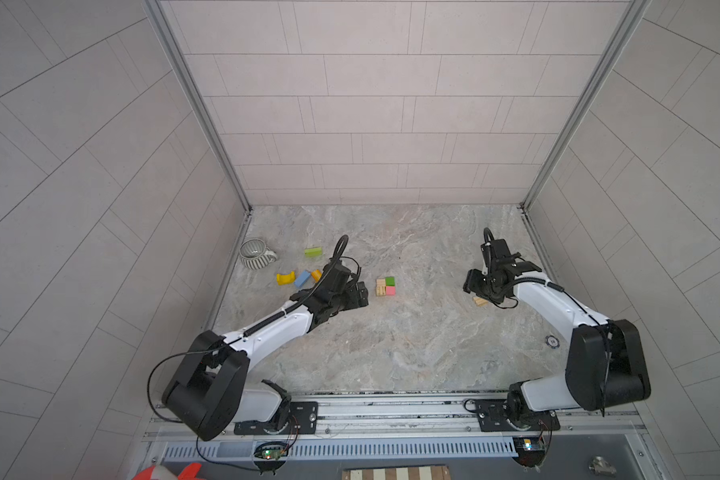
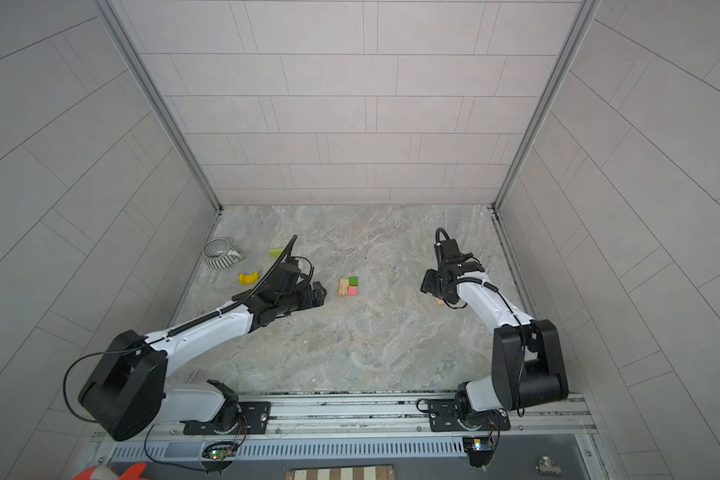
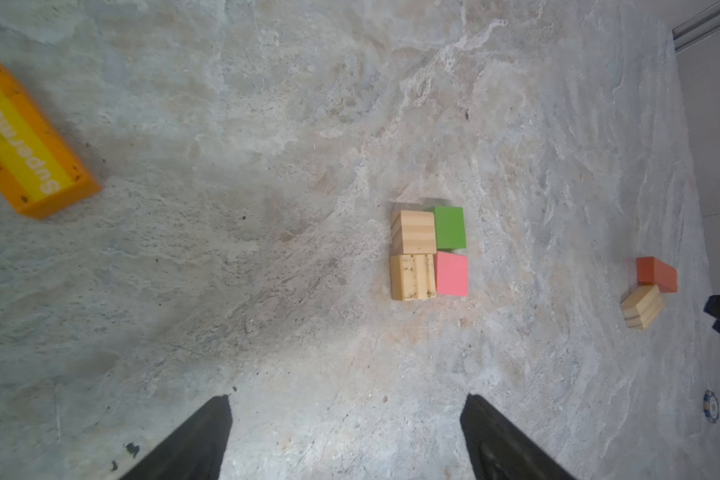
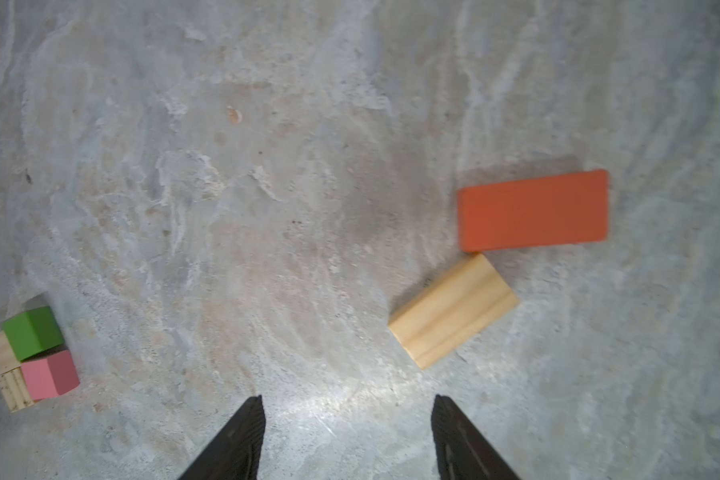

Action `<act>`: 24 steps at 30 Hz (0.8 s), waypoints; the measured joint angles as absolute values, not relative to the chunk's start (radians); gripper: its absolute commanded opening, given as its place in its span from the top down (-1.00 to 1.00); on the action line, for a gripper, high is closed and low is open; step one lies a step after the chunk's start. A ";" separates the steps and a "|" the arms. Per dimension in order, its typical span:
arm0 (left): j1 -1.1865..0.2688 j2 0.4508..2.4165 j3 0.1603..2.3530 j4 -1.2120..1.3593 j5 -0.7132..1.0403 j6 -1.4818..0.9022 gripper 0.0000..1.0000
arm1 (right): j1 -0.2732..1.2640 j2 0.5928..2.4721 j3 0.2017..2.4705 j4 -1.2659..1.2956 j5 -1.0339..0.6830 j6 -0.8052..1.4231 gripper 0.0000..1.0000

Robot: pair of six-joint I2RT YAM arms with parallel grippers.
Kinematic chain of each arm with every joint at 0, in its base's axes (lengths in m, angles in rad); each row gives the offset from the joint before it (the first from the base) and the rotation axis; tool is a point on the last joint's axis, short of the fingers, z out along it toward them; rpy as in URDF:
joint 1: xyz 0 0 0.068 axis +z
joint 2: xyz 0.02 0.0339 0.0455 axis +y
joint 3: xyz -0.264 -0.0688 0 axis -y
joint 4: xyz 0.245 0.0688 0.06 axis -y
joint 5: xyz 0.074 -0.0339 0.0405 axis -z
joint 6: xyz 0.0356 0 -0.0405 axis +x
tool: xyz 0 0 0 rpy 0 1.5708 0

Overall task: Build the wood block tower
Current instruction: 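Withdraw both grippers from the cluster, right gripper moving toward the small wood block, then lower the right gripper onto the small wood block and close on it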

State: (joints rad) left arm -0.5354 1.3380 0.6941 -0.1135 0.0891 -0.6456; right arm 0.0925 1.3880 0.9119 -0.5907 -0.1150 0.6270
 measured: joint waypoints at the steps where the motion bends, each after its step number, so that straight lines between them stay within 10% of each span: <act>1: -0.535 1.336 0.687 -0.115 0.089 -0.646 -0.92 | 0.088 1.374 0.902 -0.592 -0.103 0.634 -0.36; 24: -0.535 1.304 0.634 -0.130 0.088 -0.645 -0.96 | -0.002 1.523 0.886 -0.544 -0.041 0.741 -0.45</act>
State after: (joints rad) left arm -0.5350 1.3037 0.6342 -0.1303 0.0883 -0.6453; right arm -0.0025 1.5227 0.8864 -0.5438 -0.0414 0.7410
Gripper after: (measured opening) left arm 0.979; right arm 0.723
